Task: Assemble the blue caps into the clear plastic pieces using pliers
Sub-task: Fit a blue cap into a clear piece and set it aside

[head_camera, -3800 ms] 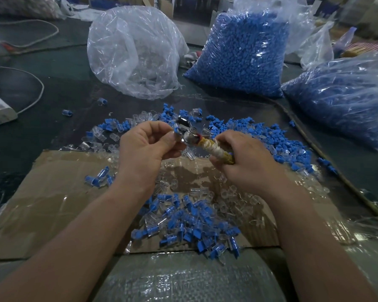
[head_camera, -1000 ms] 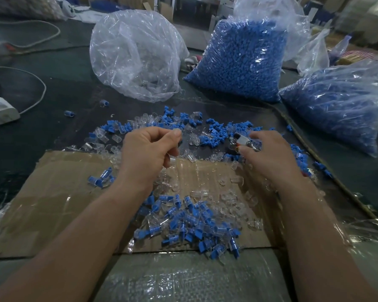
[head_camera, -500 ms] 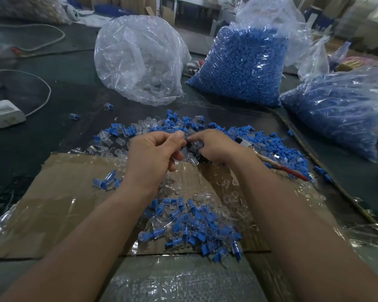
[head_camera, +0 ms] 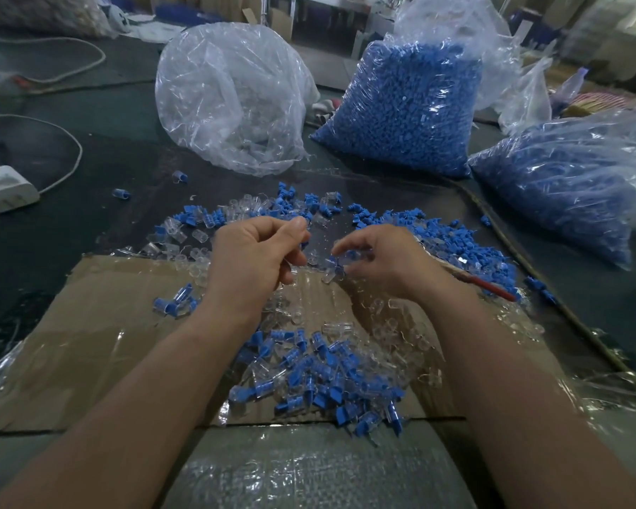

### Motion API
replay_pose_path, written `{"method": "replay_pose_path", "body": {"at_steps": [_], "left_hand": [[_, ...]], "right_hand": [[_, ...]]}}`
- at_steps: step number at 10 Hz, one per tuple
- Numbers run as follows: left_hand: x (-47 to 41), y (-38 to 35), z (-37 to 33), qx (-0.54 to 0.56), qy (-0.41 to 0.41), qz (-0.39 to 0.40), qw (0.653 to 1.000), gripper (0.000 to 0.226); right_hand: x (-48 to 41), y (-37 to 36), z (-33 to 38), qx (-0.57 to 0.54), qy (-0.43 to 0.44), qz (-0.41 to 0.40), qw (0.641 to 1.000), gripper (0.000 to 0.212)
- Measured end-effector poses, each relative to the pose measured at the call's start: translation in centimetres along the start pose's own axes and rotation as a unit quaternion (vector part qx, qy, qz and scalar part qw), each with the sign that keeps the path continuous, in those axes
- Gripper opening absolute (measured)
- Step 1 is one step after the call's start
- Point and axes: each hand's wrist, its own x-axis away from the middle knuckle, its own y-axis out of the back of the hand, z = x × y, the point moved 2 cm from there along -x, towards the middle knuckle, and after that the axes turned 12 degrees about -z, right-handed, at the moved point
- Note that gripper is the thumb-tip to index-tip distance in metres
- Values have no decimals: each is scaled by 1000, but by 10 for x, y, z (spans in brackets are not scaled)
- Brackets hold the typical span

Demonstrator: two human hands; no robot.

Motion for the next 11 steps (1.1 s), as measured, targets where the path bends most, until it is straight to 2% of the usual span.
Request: {"method": "replay_pose_path", "body": {"at_steps": [1, 3, 6, 9, 11], "left_hand": [[1, -2, 1, -4, -3, 5, 1000, 21], [1, -3, 3, -14, -6, 8, 1000, 21], [1, -5, 5, -22, -15, 12, 1000, 20], [2, -5, 4, -24, -24, 12, 999, 20], [2, -5, 4, -26, -30, 18, 999, 20]], "right_hand": [[9, -5, -2, -22, 3, 12, 1000, 32], [14, -11, -6, -49, 24, -17, 998, 35], [18, -10, -9, -71, 55, -34, 995, 30], [20, -8, -9, -83, 69, -24, 994, 47], [20, -6, -10, -104, 60, -27, 992, 32]]}}
